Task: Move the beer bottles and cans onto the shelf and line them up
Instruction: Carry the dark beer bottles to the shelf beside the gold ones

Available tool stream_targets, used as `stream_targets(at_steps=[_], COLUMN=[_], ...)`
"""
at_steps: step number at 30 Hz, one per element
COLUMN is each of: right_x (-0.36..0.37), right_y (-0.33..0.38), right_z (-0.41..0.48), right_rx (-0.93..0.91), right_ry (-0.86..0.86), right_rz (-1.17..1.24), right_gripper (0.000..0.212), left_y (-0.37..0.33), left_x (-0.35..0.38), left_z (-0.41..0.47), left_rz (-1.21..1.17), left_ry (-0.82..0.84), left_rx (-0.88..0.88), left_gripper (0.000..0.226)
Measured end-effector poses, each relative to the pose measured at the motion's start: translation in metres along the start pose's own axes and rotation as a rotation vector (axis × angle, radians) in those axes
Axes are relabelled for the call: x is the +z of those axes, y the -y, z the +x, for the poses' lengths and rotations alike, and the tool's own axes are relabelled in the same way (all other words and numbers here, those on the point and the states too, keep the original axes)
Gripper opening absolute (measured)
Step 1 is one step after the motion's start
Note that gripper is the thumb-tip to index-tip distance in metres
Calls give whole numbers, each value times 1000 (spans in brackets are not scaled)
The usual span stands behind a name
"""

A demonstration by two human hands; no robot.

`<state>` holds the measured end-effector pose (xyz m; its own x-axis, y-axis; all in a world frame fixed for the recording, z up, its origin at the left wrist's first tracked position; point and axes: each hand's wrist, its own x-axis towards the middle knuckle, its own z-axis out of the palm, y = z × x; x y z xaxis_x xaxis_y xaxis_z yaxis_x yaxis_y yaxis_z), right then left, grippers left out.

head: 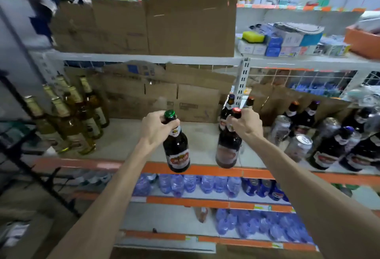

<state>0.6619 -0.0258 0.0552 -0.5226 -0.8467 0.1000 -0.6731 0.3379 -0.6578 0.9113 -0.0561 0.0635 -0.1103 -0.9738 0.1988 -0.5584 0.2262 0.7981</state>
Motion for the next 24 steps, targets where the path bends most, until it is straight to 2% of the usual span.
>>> stream_targets(at_steps=[7, 14, 19, 24], right_x=[80, 174, 233, 274], right_y=[78, 149, 188, 211], right_z=[-9, 45, 83, 111], right_rx=[-77, -159, -143, -122], right_ry=[99, 163, 202, 226], right_rz=[74, 106, 131, 108], right_gripper=[15, 9, 13, 20], left_y=[71, 139, 170, 198], left_x=[-52, -78, -97, -116], left_z=[38, 129, 185, 226], left_rz=[27, 36, 153, 111], left_ry=[-17, -86, -157, -102], left_rx=[-20, -58, -56, -13], left_gripper=[21, 25, 30, 27])
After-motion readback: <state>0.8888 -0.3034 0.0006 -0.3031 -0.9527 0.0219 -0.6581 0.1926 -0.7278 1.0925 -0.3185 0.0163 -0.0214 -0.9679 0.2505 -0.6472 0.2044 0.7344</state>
